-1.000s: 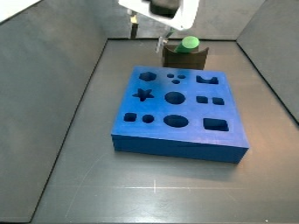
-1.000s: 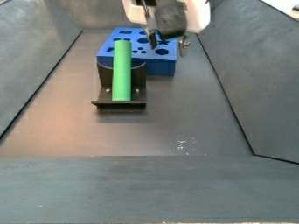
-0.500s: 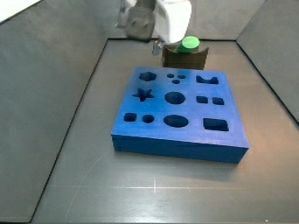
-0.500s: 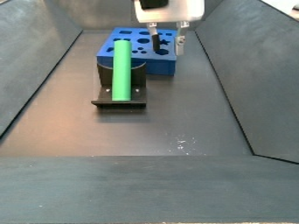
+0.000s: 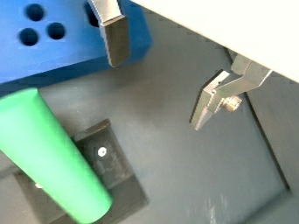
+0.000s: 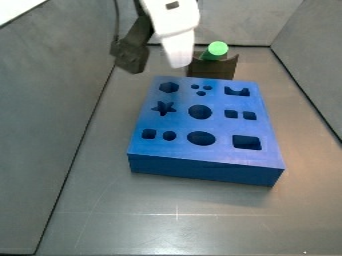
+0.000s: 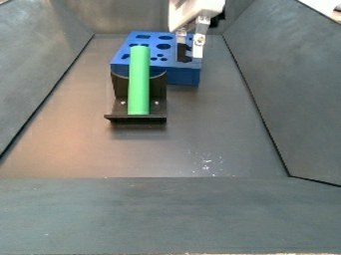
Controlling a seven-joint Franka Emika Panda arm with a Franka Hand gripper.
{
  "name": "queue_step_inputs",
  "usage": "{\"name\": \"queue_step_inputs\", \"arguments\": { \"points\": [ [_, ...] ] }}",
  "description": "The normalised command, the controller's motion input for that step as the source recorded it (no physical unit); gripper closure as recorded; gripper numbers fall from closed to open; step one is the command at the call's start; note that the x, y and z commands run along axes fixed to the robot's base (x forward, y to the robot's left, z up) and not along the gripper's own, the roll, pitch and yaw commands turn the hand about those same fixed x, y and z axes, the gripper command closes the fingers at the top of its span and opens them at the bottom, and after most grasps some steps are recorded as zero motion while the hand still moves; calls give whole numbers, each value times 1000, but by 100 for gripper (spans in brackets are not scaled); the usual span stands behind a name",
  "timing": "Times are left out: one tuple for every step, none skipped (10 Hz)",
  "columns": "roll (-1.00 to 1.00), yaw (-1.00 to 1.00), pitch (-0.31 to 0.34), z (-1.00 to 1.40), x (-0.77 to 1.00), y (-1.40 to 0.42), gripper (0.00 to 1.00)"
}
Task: Pick up the oval object. Move up. Place the oval object on the fixture. Regrasp the oval object. Move to above the board. Insert the oval object.
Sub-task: Regrasp the oval object.
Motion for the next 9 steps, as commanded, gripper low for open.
{"name": "queue_step_inputs", "arguments": {
  "points": [
    [1000,-958,345,-12,-24,-9,0],
    [894,-837,449,-23,-13,-9,0],
    [618,-516,610,-34,17,-14,0],
    [392,-250,696,-21,46,-7,0],
    [322,-121,695,-17,62,-7,0],
    [242,127,659,-20,59,-29,0],
    [194,269,616,-1,62,-45,0],
    [155,361,536,2,71,-45,0],
    [129,437,383,-11,72,-37,0]
  ]
}}
